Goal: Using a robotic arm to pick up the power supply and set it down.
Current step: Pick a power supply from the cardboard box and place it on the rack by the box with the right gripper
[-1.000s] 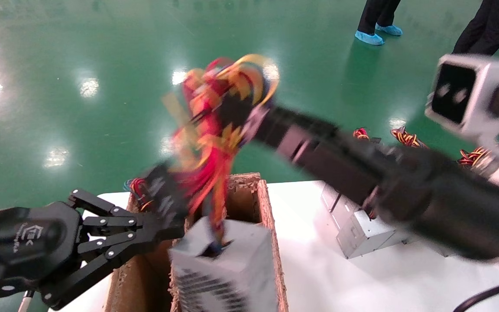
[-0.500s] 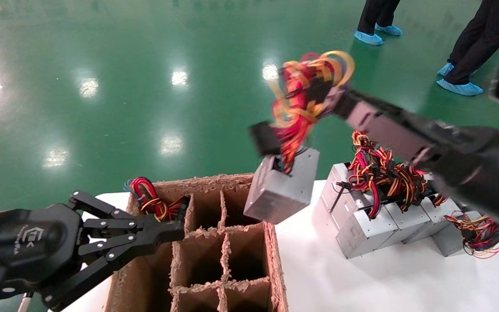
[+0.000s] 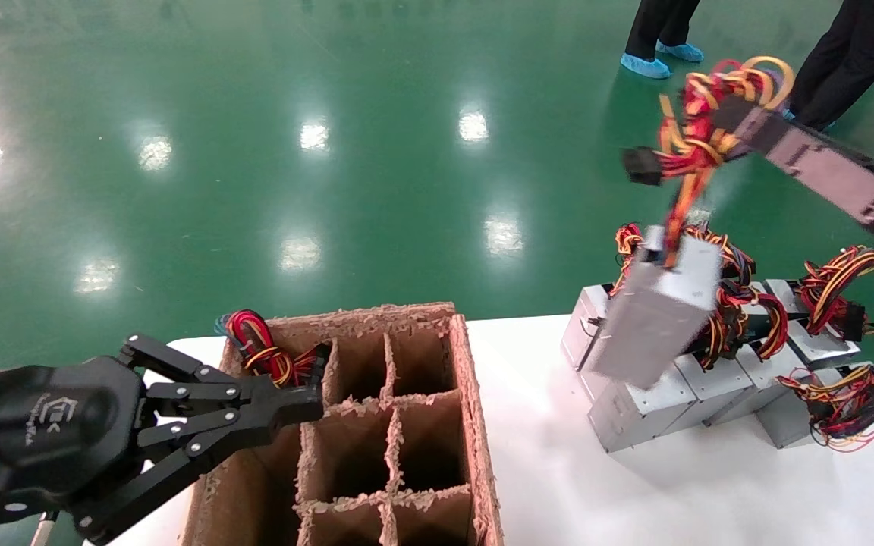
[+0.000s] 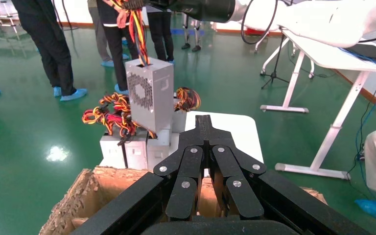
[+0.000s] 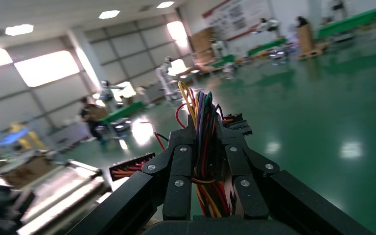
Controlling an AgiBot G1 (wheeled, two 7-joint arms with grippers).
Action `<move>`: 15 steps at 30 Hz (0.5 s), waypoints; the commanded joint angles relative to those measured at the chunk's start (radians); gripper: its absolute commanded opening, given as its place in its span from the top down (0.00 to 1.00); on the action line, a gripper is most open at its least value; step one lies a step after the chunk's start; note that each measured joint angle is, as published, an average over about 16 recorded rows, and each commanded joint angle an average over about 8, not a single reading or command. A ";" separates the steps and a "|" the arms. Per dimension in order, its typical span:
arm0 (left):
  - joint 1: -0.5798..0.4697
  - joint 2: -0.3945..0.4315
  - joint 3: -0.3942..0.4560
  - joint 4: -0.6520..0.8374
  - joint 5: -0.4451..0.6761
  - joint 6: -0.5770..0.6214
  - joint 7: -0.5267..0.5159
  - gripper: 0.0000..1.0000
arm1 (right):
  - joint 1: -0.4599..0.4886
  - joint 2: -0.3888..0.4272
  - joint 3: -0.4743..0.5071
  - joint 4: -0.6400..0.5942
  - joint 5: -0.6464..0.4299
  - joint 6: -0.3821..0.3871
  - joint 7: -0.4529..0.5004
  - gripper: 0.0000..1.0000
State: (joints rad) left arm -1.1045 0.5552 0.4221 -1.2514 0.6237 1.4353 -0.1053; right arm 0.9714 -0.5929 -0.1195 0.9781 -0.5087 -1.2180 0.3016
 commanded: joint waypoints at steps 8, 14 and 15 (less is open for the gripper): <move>0.000 0.000 0.000 0.000 0.000 0.000 0.000 1.00 | -0.090 0.126 0.063 -0.049 -0.001 0.046 -0.038 1.00; 0.000 0.000 0.000 0.000 0.000 0.000 0.000 1.00 | -0.170 0.186 0.097 -0.072 0.014 0.045 -0.050 1.00; 0.000 0.000 0.000 0.000 0.000 0.000 0.000 1.00 | -0.185 0.195 0.104 -0.075 0.018 0.045 -0.051 1.00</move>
State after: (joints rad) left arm -1.1045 0.5552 0.4221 -1.2514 0.6237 1.4353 -0.1053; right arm 0.7833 -0.4008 -0.0137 0.9055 -0.4875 -1.1718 0.2511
